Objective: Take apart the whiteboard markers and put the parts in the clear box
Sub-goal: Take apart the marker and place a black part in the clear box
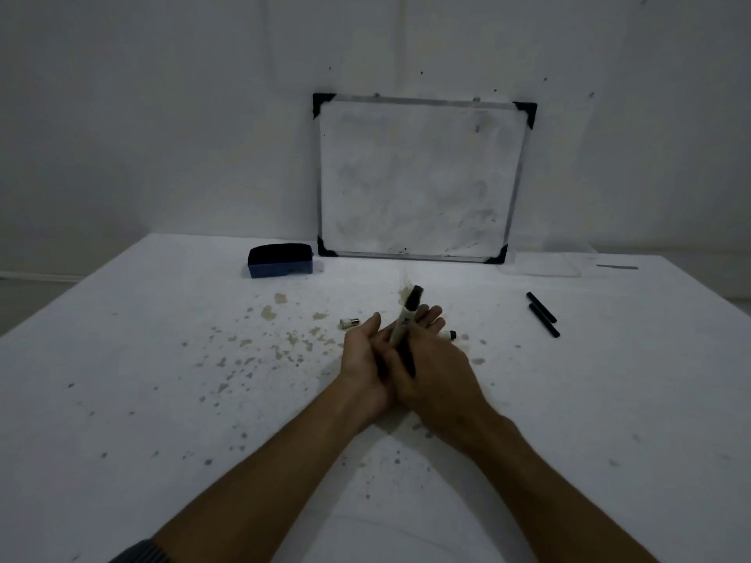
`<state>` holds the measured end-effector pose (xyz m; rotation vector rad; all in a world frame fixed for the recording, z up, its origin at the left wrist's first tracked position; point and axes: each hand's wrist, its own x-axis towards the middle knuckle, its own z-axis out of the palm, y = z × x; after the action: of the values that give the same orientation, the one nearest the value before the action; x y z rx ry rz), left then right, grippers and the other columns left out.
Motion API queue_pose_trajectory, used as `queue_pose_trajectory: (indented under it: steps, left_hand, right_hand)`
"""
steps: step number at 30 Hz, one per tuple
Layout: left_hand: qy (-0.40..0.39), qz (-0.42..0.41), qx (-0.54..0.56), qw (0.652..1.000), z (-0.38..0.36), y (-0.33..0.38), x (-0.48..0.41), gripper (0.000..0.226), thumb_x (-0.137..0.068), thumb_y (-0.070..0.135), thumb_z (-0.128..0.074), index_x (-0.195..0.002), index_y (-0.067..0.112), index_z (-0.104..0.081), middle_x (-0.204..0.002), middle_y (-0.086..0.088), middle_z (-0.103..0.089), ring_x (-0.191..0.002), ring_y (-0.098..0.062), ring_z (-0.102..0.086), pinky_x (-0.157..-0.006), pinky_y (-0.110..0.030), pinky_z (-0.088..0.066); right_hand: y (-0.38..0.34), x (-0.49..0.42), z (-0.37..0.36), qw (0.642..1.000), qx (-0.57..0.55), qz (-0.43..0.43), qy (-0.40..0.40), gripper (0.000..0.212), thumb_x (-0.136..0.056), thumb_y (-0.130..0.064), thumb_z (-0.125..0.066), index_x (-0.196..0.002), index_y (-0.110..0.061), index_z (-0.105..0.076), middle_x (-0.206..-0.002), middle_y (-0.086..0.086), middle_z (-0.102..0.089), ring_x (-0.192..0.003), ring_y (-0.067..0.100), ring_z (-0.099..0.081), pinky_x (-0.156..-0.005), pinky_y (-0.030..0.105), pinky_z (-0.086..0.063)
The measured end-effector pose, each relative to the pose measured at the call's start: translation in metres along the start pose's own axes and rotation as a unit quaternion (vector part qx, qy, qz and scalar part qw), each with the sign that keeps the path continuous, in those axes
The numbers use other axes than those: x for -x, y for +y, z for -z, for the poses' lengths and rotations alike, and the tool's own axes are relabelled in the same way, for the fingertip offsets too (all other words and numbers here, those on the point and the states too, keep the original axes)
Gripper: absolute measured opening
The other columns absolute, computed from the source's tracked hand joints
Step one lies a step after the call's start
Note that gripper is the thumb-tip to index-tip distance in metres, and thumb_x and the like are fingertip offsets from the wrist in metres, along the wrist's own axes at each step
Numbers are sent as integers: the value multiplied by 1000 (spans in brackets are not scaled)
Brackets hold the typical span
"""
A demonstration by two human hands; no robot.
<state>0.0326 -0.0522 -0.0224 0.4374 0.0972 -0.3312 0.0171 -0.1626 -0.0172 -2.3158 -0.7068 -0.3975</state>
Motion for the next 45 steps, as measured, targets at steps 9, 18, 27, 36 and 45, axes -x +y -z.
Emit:
queue_pose_trajectory:
  steps: [9,18,27,36,45]
  left_hand:
    - [-45,10,-13,999,5,5,-5,70,-106,46,-28,-124,-7,-70,-138,-25,-64,-127,-37,-64,-108,-48,-50]
    - [57,5,-99,993,-3,15,2,60,-106,41,-36,-122,-3,-73,-119,-16,-74,-102,-22,-70,-106,-38,-50]
    - [77,36,-206,975,-2,27,6,42,-101,27,-57,-124,-7,-69,-117,-22,-75,-96,-30,-76,-90,-37,-58]
    - [49,-3,-345,937,2,38,7,24,-90,9,-74,-112,-1,-75,-82,-6,-76,-63,-9,-61,-57,-18,-55]
    - [26,-104,-411,905,10,38,6,28,-76,20,-81,-103,12,-83,-111,-16,-79,-98,-19,-77,-84,-21,-59]
  right_hand:
    - [-11,1,0,999,-11,24,47,29,-103,-36,-57,-107,-10,-68,-87,2,-73,-73,15,-68,-75,29,-56]
    - [7,-7,16,982,-140,-79,94,27,-96,-52,-60,-105,-27,-58,-77,-11,-73,-66,2,-70,-56,17,-56]
    - [30,-15,34,931,-276,-203,130,22,-90,-49,-73,-93,-27,-72,-83,-12,-77,-82,-3,-71,-68,12,-51]
    - [50,-20,50,838,-439,-322,46,36,-98,-41,-65,-91,-7,-74,-76,2,-66,-72,16,-59,-68,30,-47]
    - [69,-9,58,970,99,-219,-33,48,-110,-38,-36,-139,-3,-49,-115,19,-69,-102,34,-67,-81,36,-50]
